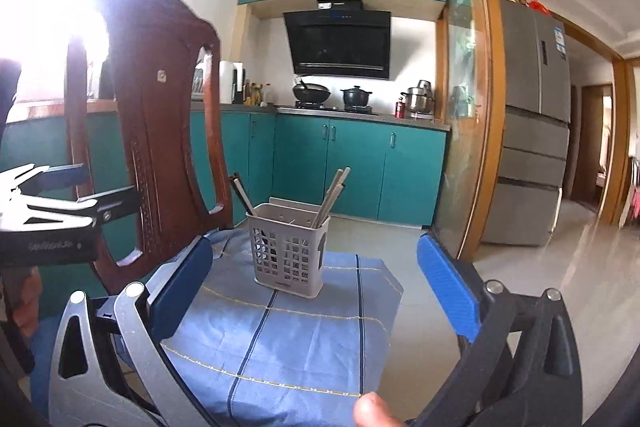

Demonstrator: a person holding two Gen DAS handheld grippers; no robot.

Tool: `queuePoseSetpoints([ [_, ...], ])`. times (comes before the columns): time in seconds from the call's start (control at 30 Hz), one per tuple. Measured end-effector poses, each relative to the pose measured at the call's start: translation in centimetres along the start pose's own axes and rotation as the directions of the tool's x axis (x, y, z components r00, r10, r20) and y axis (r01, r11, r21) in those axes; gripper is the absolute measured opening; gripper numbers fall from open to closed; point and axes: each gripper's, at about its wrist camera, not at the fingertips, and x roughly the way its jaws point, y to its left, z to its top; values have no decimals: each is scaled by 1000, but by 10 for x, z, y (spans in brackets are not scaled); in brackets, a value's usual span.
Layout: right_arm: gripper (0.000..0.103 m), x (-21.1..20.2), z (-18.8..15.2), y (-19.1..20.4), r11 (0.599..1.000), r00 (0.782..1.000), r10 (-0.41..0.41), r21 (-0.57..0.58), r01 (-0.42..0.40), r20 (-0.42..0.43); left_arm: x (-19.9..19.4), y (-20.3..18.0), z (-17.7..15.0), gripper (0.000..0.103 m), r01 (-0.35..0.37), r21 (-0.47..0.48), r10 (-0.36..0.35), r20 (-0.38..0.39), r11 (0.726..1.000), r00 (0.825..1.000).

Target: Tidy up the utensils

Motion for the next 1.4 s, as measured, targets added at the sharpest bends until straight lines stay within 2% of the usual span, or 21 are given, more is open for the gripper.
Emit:
queuePoseSetpoints([
  [0.37,100,-7,-4,1,999,999,48,-7,-49,-11,-11,0,-6,99,-6,21,6,-1,1000,1000],
  [0.67,100,-9,-4,10,999,1000,25,-36,-25,-14,-13,1,-12,99,-6,28,6,-10,1000,1000],
  [1.4,100,-15,-4,13,998,1000,28,-57,-28,-3,-19,4,-16,99,-9,21,9,-4,1000,1000],
])
